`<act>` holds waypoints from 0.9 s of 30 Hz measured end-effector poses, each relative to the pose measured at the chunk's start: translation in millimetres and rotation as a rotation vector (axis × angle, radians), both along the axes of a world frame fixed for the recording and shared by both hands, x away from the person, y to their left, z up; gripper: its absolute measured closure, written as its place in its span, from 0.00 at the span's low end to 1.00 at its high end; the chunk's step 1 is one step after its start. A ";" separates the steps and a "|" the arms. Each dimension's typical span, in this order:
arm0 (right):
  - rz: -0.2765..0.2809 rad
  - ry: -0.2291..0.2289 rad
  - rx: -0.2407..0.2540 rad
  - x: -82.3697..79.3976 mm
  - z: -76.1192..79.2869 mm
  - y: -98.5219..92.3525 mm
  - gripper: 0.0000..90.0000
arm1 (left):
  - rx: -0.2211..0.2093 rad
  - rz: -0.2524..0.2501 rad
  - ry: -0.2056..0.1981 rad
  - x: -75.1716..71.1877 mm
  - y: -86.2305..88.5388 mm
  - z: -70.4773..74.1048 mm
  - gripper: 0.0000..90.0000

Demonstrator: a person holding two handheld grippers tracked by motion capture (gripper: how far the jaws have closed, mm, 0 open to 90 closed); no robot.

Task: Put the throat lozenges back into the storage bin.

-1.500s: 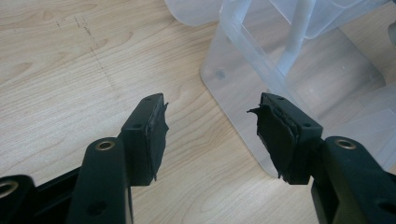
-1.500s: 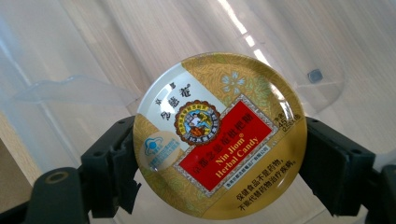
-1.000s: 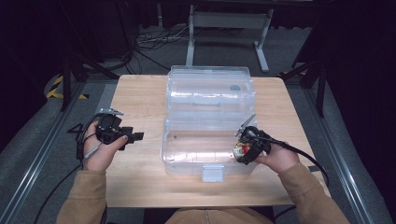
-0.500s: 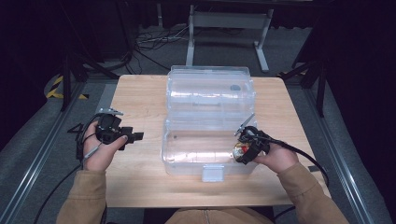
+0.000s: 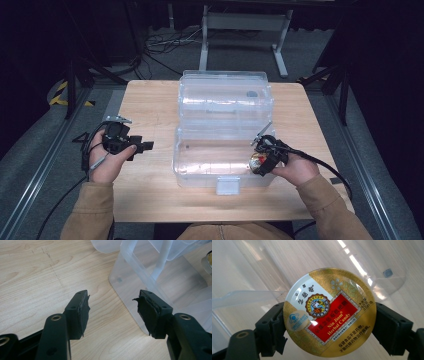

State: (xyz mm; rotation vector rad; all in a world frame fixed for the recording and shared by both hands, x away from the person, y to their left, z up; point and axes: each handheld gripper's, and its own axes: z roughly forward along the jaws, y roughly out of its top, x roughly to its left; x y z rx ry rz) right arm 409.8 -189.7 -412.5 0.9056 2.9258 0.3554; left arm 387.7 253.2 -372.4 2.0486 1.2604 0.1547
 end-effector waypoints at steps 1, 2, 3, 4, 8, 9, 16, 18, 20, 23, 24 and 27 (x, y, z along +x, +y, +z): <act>0.000 0.001 -0.001 0.0 0.0 0.1 0.22 | -0.001 0.001 0.000 0.1 -0.2 -0.1 0.48; 0.003 0.000 -0.001 0.2 -0.1 0.0 0.22 | -0.002 0.000 0.001 0.2 -0.3 -0.1 0.48; 0.002 0.000 -0.001 0.1 -0.1 0.0 0.22 | -0.002 0.000 0.001 0.3 -0.3 -0.2 0.48; 0.003 -0.001 -0.001 0.2 -0.1 -0.1 0.22 | -0.002 0.000 -0.001 0.5 -0.2 -0.3 0.48; 0.005 0.000 -0.002 0.4 -0.1 -0.1 0.21 | -0.004 0.001 0.001 0.5 -0.4 -0.3 0.48; 0.007 -0.002 -0.003 0.4 0.1 -0.2 0.21 | -0.004 0.000 0.000 0.5 -0.3 -0.3 0.48; 0.010 -0.025 0.004 -1.6 2.6 -0.3 0.19 | -0.003 0.000 -0.002 1.0 -0.4 -0.3 0.48; 0.009 -0.028 0.003 -1.7 2.6 -0.5 0.19 | -0.004 0.001 -0.003 1.3 -0.7 -0.5 0.48; 0.009 -0.026 0.002 -2.2 3.5 -1.0 0.20 | -0.003 -0.001 -0.001 1.5 -0.8 -0.3 0.48; 0.012 -0.031 0.011 -2.9 6.0 -2.7 0.22 | -0.001 -0.003 -0.002 1.8 -0.9 0.0 0.48; 0.013 -0.032 0.014 -3.2 6.8 -3.2 0.22 | -0.001 -0.003 -0.002 1.9 -1.0 0.1 0.48; 0.009 -0.037 0.027 -4.2 10.4 -5.5 0.22 | -0.001 -0.005 -0.004 2.6 -1.3 0.2 0.48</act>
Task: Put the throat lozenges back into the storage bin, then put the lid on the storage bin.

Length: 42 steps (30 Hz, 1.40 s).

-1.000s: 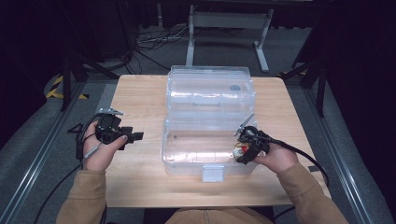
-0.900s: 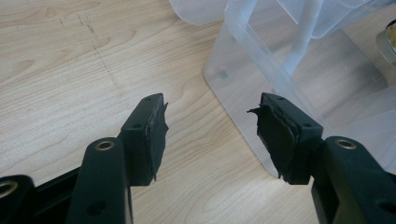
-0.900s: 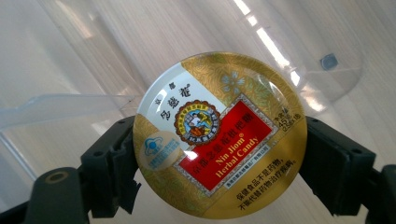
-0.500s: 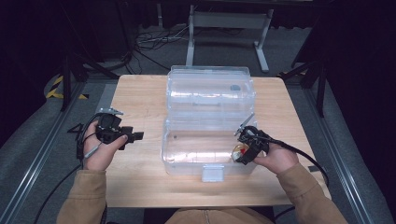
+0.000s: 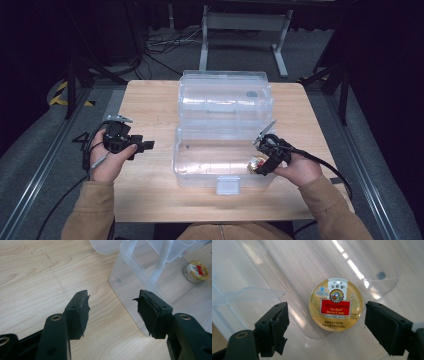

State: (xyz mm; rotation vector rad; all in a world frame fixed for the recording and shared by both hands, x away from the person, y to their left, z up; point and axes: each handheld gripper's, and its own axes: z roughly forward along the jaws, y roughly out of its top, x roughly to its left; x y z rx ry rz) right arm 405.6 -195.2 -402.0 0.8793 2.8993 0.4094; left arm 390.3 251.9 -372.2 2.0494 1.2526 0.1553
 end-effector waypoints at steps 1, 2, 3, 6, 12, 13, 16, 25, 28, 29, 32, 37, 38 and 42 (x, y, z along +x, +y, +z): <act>0.000 0.000 0.006 -0.1 1.5 -1.3 0.23 | -0.007 0.001 -0.002 0.5 -0.9 -0.3 0.48; -0.005 -0.003 0.017 -0.9 4.0 -3.0 0.23 | -0.007 -0.001 0.001 0.8 -1.4 -0.1 0.48; -0.002 -0.006 0.024 -1.1 5.6 -4.3 0.23 | -0.009 -0.002 0.002 1.1 -1.9 -0.1 0.48; -0.004 -0.025 0.039 -1.9 10.1 -7.6 0.23 | -0.007 -0.010 0.001 2.6 -3.0 0.0 0.48; -0.006 -0.061 0.120 -4.9 23.3 -18.0 0.26 | -0.017 -0.024 0.003 4.7 -6.3 -0.2 0.48; -0.007 -0.067 0.137 -6.0 25.6 -19.3 0.26 | -0.019 -0.027 0.002 4.9 -6.7 -0.2 0.48; 0.003 -0.096 0.183 -9.4 33.2 -23.2 0.27 | -0.024 -0.033 -0.003 5.9 -8.8 0.8 0.48; 0.024 -0.176 0.321 -15.6 51.6 -35.2 0.29 | -0.031 -0.056 -0.005 9.7 -15.1 0.7 0.48; 0.029 -0.173 0.356 -16.1 55.4 -38.4 0.27 | -0.037 -0.059 -0.009 9.4 -16.4 1.4 0.48; 0.032 -0.180 0.363 -16.4 56.8 -39.3 0.27 | -0.041 -0.061 -0.008 9.0 -17.0 1.8 0.48; 0.031 -0.187 0.400 -16.8 60.6 -41.8 0.25 | -0.045 -0.068 -0.013 7.8 -18.4 2.9 0.48; 0.023 -0.225 0.448 -16.2 68.0 -46.8 0.27 | -0.058 -0.098 -0.029 2.8 -22.8 7.8 0.48; 0.019 -0.232 0.460 -16.2 69.2 -48.0 0.28 | -0.063 -0.111 -0.034 1.3 -24.5 9.5 0.48; 0.004 -0.249 0.503 -14.6 72.8 -51.7 0.30 | -0.072 -0.144 -0.043 -4.7 -34.1 13.5 0.48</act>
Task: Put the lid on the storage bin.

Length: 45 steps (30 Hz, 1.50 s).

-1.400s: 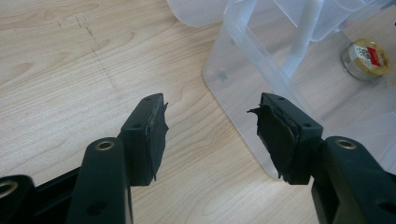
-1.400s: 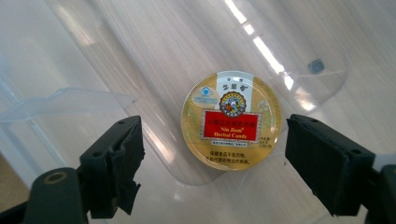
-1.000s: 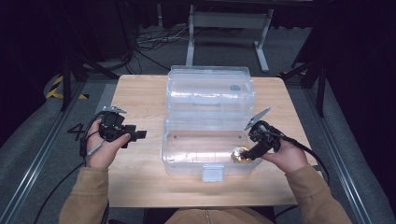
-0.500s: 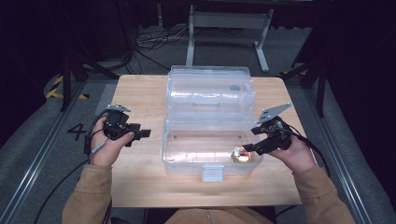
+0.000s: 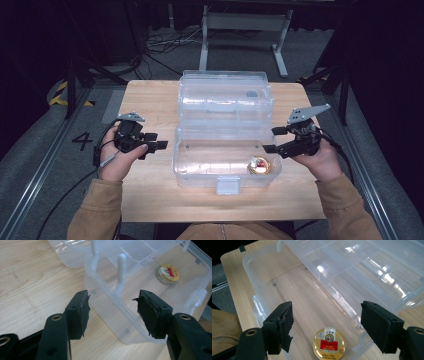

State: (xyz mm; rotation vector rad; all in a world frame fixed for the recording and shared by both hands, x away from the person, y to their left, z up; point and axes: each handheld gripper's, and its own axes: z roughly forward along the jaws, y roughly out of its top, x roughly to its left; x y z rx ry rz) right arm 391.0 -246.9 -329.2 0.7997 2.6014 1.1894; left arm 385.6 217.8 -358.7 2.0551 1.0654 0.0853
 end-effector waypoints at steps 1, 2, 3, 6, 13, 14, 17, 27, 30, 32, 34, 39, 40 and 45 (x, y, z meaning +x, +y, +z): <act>0.002 -0.004 0.005 0.4 0.4 -0.3 0.30 | 0.001 -0.018 -0.004 -1.3 -2.5 0.9 0.48; 0.001 -0.007 0.010 0.7 1.0 -0.7 0.30 | 0.001 -0.018 -0.004 -1.3 -2.5 0.9 0.48; 0.001 -0.007 0.010 0.7 1.0 -0.7 0.30 | -0.001 -0.036 -0.006 -4.0 -6.9 2.5 0.48; -0.002 -0.012 0.021 2.4 1.7 -1.3 0.30 | -0.009 -0.087 -0.014 -9.8 -16.7 6.8 0.48; 0.003 -0.013 0.020 3.3 0.1 0.7 0.30 | 0.001 -0.196 -0.022 -19.6 -38.8 11.3 0.48; 0.003 -0.012 0.018 3.2 -0.2 1.1 0.30 | 0.000 -0.212 -0.021 -20.4 -42.9 10.5 0.48; 0.006 -0.016 0.010 2.8 -0.9 1.7 0.30 | 0.014 -0.267 -0.010 -21.9 -53.2 7.3 0.51; 0.009 -0.013 -0.005 2.2 -2.0 1.9 0.30 | 0.074 -0.421 -0.001 -26.2 -81.2 -7.1 0.55; 0.011 -0.013 -0.005 2.2 -2.2 1.7 0.30 | 0.105 -0.454 0.013 -26.5 -87.7 -13.2 0.57; 0.011 -0.011 -0.004 2.4 -2.3 1.5 0.30 | 0.132 -0.475 0.023 -26.9 -92.2 -17.6 0.57; 0.011 -0.011 -0.003 2.6 -2.4 1.4 0.30 | 0.157 -0.493 0.030 -27.2 -96.3 -21.5 0.58; 0.009 -0.007 -0.001 3.4 -3.3 0.8 0.30 | 0.199 -0.529 0.044 -27.0 -104.8 -30.6 0.60; 0.010 -0.007 0.000 3.5 -3.3 0.6 0.30 | 0.199 -0.529 0.044 -27.0 -104.8 -30.6 0.60; 0.006 -0.006 0.000 3.9 -3.5 0.1 0.30 | 0.230 -0.550 0.057 -26.9 -111.4 -38.0 0.63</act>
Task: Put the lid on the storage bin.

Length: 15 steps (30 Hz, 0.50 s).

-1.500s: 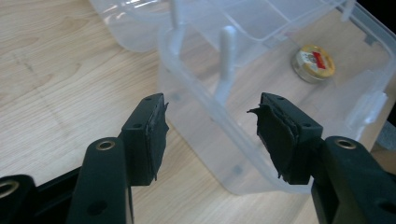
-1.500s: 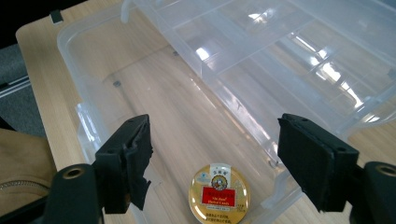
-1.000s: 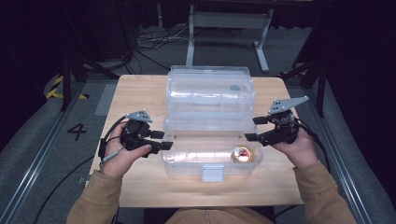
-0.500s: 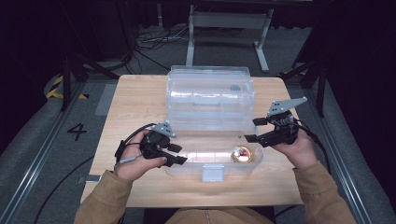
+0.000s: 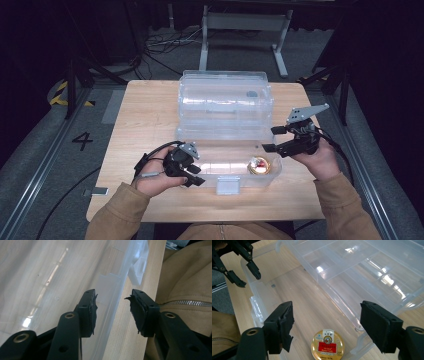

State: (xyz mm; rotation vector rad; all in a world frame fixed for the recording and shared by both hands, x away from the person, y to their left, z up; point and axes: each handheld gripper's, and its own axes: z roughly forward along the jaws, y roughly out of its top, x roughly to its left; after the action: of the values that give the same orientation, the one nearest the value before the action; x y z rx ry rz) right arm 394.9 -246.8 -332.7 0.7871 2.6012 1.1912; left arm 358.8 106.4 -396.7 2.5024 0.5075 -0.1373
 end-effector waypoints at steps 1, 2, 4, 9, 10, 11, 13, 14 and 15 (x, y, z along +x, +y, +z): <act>-0.002 0.002 -0.001 0.0 -0.1 -0.1 0.30 | 0.004 -0.001 0.001 0.1 -1.0 -1.2 0.63; -0.002 0.002 -0.001 0.1 -0.2 -0.1 0.30 | 0.010 -0.006 0.002 0.4 -1.8 -2.4 0.63; -0.002 0.002 -0.001 0.2 -0.3 -0.1 0.30 | 0.019 -0.012 0.011 0.8 -3.8 -5.2 0.64; -0.009 0.002 -0.005 1.0 -0.7 -0.4 0.30 | 0.048 -0.018 0.001 0.9 -5.8 -6.9 0.78; -0.010 0.001 -0.005 1.2 -0.7 -0.4 0.30 | 0.055 -0.007 -0.007 0.9 -5.8 -7.1 0.81; -0.009 0.001 -0.004 1.3 -0.6 -0.5 0.31 | 0.059 -0.002 -0.009 1.3 -5.4 -7.1 0.85; -0.010 -0.001 -0.003 1.3 0.0 -0.8 0.31 | 0.060 -0.007 -0.016 0.9 -5.7 -7.2 0.85; -0.011 -0.002 -0.002 1.3 0.2 -1.0 0.31 | 0.065 -0.014 -0.021 1.1 -6.0 -7.0 0.86; -0.012 -0.003 -0.002 1.3 0.9 -1.4 0.31 | 0.068 -0.014 -0.023 1.0 -6.1 -6.9 0.86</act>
State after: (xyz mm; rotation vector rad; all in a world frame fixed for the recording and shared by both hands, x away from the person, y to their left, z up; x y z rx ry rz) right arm 396.3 -248.2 -331.8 0.7987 2.5907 1.1852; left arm 359.8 100.2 -403.6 2.5711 0.4926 -0.0986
